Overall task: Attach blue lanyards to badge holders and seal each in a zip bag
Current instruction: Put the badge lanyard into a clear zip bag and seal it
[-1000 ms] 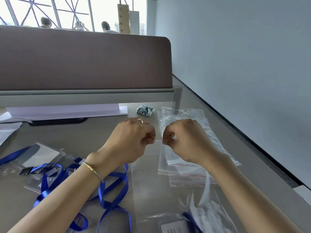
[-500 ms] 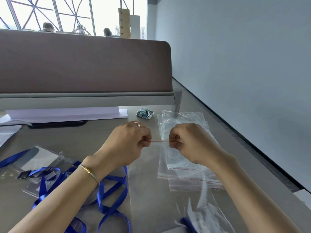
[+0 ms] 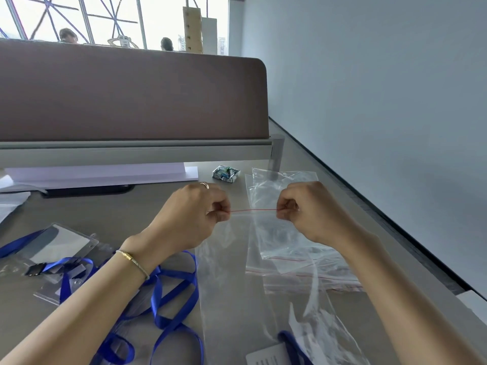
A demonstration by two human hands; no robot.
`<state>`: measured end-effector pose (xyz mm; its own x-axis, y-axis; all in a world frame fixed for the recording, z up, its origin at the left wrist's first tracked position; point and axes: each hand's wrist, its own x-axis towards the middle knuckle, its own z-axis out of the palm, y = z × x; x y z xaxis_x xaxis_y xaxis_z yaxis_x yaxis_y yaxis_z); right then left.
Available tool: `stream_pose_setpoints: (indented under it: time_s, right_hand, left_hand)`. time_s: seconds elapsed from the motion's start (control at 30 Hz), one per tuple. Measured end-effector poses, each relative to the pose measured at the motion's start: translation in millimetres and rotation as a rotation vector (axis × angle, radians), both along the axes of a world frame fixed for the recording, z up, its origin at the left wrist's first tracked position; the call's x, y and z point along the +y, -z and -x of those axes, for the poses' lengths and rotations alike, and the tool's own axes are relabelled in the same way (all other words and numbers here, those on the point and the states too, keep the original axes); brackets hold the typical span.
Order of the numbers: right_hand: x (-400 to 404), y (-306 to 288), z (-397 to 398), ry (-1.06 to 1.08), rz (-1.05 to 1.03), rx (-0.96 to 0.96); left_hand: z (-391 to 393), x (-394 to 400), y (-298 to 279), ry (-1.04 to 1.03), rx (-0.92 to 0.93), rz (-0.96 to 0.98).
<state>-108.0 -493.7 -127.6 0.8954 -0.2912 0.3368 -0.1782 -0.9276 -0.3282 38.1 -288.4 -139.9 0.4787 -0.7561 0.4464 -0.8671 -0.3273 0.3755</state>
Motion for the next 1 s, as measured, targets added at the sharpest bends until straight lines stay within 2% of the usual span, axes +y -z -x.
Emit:
stream_pose_setpoints:
  time_s: [0.37,0.6,0.8,0.9,1.0]
  right_hand:
    - [-12,-6,7,0.047,-0.04,0.121]
    - [-13,-14,14,0.074,-0.044,0.037]
    - [-27,-18,21,0.199,-0.025,0.036]
    - [-29,-20,24,0.279,0.018,0.077]
    - [-24,-23,30,0.338,0.075,0.215]
  left_hand:
    - [-5,3,4,-0.053,0.015,-0.009]
    - [-5,-1,11,-0.046,0.039,0.052]
    - [-2,-7,12,0.031,0.271,0.199]
    - [-2,-5,11,-0.004,0.173,0.176]
    - [8,-6,-2,-0.02,0.045,0.132]
